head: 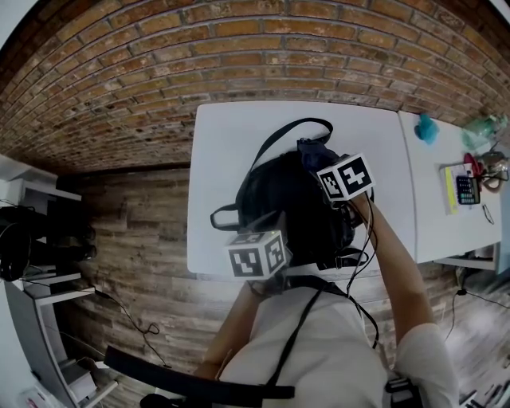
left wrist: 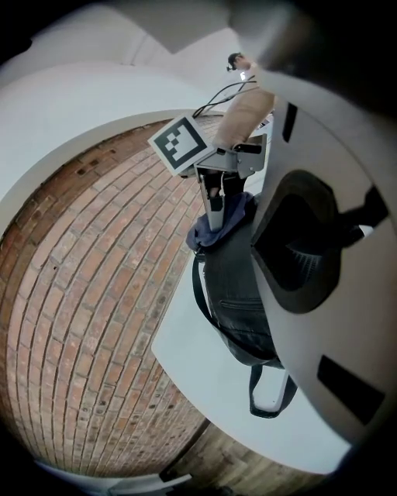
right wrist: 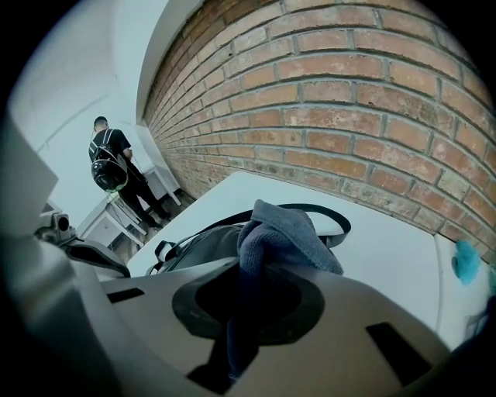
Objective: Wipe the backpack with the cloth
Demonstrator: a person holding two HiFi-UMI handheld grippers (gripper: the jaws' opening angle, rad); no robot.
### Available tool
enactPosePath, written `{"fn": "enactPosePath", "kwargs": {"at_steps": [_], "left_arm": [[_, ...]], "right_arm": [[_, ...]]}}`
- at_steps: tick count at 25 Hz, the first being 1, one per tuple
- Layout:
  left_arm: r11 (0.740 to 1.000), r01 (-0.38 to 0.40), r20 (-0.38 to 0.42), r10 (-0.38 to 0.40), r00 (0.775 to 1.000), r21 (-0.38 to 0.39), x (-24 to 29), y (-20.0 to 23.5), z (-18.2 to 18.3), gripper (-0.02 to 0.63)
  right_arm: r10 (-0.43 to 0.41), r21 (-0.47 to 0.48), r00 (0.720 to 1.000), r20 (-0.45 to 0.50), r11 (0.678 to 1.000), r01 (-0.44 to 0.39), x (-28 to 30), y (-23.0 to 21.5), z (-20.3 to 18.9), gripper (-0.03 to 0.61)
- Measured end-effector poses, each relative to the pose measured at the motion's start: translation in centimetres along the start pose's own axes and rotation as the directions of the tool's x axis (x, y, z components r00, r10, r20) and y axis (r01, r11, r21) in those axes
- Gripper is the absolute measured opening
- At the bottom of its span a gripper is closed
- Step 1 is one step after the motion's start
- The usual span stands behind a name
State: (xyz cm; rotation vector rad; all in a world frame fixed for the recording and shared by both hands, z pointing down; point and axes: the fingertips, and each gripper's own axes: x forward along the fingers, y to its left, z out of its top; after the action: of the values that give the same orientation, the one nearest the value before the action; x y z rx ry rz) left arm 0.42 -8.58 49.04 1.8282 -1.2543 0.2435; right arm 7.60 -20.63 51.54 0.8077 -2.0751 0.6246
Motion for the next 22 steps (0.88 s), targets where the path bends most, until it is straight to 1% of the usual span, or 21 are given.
{"fn": "enactPosePath", "kwargs": {"at_steps": [8, 16, 22], "left_arm": [[1.0, 0.005, -0.006, -0.005, 1.0, 0.0, 0.0, -0.2, -0.3, 0.005], [1.0, 0.002, -0.004, -0.002, 1.0, 0.005, 0.0, -0.1, -0.4, 0.005], [1.0, 0.006, -0.008, -0.006, 1.0, 0.017, -0.1, -0.2, -0.4, 0.005]], "right_arm": [[0.011, 0.009, 1.0, 0.015, 1.0, -0.011, -1.3, 0.8, -1.6, 0.038], [0.031, 0.082, 0.998, 0.058, 0.996, -0.036, -2.5, 1.2, -2.9, 0.038], [0.026, 0.09, 0.996, 0.084, 0.995, -0.033, -3.8, 2.0, -3.7, 0.038]]}}
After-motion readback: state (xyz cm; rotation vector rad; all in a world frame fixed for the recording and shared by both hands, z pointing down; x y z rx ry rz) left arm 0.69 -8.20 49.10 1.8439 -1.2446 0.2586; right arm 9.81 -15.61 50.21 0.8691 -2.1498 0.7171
